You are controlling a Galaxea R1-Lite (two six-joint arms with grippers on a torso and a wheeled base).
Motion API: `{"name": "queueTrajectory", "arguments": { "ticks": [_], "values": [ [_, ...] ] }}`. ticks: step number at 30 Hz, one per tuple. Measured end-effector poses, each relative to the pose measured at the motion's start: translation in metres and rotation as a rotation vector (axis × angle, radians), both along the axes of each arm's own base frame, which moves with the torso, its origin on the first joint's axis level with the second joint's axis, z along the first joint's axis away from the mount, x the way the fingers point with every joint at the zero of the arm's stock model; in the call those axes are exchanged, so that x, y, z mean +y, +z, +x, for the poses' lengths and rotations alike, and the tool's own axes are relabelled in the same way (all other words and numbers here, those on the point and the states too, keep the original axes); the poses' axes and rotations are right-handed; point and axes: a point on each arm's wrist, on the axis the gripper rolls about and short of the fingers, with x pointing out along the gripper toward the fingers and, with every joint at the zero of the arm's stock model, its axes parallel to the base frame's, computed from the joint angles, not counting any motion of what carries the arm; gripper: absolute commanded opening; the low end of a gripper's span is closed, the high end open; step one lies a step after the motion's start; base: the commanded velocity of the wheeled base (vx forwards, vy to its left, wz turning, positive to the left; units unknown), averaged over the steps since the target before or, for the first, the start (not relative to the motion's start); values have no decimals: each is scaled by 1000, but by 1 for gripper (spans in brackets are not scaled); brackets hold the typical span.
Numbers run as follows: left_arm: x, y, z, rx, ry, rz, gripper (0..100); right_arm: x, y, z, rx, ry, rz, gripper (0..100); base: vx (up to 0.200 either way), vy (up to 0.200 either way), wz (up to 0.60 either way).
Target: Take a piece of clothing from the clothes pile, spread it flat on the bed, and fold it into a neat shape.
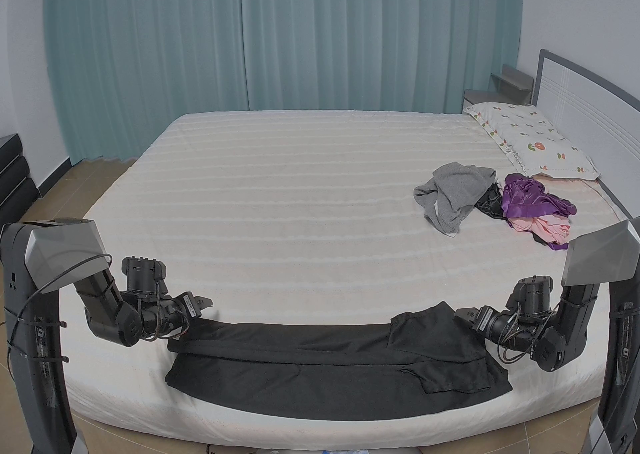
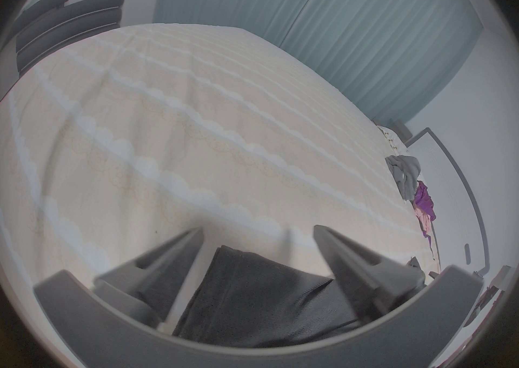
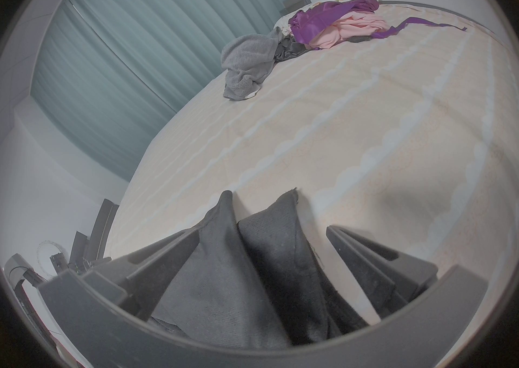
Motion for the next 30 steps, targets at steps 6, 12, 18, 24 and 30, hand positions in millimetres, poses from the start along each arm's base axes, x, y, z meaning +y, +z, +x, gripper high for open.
{"name": "queueTrajectory", "arguments": {
  "ticks": [6, 12, 18, 24, 30],
  "values": [
    [-1, -3, -3, 17, 25, 22, 0, -4, 0, 0, 2, -12, 3, 100, 0, 0, 0],
    [4, -4, -5, 29, 90, -5, 0, -5, 0, 2, -2, -9, 8, 100, 0, 0, 0],
    [10, 0, -3, 20, 178, -38, 0, -5, -1, 5, -1, 1, 19, 100, 0, 0, 0],
    [14, 9, -3, -1, 219, -64, 0, -14, -4, 13, 53, -16, 27, 100, 0, 0, 0],
    [17, 15, -2, -16, 240, -79, 0, -19, -1, 25, 66, 2, 56, 100, 0, 0, 0]
  ]
}}
